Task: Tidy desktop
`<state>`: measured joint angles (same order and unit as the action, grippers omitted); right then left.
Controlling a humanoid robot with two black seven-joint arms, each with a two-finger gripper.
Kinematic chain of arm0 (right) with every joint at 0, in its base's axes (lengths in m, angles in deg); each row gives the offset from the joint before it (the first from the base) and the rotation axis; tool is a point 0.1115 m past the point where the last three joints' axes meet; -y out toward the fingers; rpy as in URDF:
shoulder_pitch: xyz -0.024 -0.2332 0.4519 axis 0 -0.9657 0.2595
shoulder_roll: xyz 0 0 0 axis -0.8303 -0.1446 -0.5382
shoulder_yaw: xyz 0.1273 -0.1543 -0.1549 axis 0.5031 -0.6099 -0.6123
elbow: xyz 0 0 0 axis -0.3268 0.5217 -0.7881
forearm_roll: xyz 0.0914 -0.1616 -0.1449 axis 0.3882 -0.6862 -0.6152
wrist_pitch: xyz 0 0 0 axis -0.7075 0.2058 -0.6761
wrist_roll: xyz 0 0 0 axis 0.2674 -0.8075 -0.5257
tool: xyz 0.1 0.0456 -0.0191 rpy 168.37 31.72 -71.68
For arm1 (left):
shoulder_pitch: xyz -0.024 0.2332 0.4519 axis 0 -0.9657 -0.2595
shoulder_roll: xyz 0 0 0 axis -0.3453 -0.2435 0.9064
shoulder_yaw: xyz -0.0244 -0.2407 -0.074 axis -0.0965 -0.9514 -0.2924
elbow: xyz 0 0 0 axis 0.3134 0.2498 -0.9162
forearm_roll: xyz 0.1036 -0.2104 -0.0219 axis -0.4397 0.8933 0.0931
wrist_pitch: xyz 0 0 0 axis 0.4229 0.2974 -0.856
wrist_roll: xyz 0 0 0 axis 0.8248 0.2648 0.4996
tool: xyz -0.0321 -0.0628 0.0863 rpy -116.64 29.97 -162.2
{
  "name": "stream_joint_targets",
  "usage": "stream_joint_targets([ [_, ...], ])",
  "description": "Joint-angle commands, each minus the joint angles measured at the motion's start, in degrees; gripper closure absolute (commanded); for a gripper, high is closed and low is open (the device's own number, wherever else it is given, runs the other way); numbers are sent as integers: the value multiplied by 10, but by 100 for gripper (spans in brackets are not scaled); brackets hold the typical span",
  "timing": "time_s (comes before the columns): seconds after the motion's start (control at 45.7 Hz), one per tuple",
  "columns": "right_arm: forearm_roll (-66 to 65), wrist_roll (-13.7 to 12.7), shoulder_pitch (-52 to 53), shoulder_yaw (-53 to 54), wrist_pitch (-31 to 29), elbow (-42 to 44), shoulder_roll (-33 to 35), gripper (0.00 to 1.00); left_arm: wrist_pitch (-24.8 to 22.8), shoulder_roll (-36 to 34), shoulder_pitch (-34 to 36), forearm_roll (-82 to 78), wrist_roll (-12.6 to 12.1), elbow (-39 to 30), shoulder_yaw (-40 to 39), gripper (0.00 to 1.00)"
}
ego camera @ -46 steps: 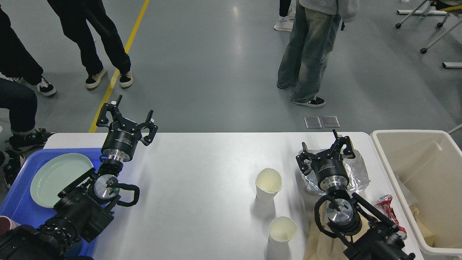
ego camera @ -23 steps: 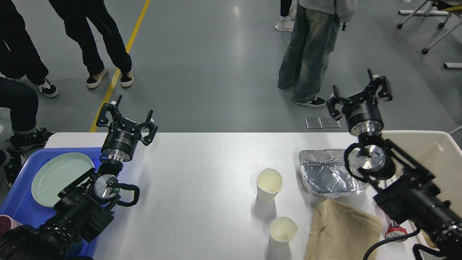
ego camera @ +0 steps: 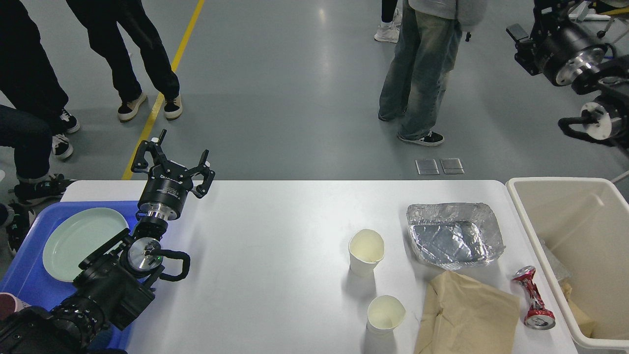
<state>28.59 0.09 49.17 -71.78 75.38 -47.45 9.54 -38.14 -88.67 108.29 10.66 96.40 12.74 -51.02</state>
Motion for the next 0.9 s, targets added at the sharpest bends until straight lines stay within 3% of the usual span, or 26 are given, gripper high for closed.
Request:
stream_joint_targets([
  [0.0,2,0,85,-279,-1,-64,-3,0,0,0,0,0,0,0,0,3],
  [0.109,2,0,133,-331,-3,-141,1,0,0,0,0,0,0,0,1,3],
  [0.241,2,0,175,-341,-31,-175,-7,0,0,0,0,0,0,0,0,3],
  [0.438,-4,-1,222,-354,-146,-236,-25,0,0,0,0,0,0,0,0,3],
  [0.613,-20,-3,305,-448,-255,-321,-68,0,0,0,0,0,0,0,0,3],
  [0.766,-20,-3,381,-486,-267,-431,-123,0,0,0,0,0,0,0,0,3],
  [0.876,-17,-5,417,-500,-269,-476,-200,0,-1,0,0,0,0,0,1,3],
])
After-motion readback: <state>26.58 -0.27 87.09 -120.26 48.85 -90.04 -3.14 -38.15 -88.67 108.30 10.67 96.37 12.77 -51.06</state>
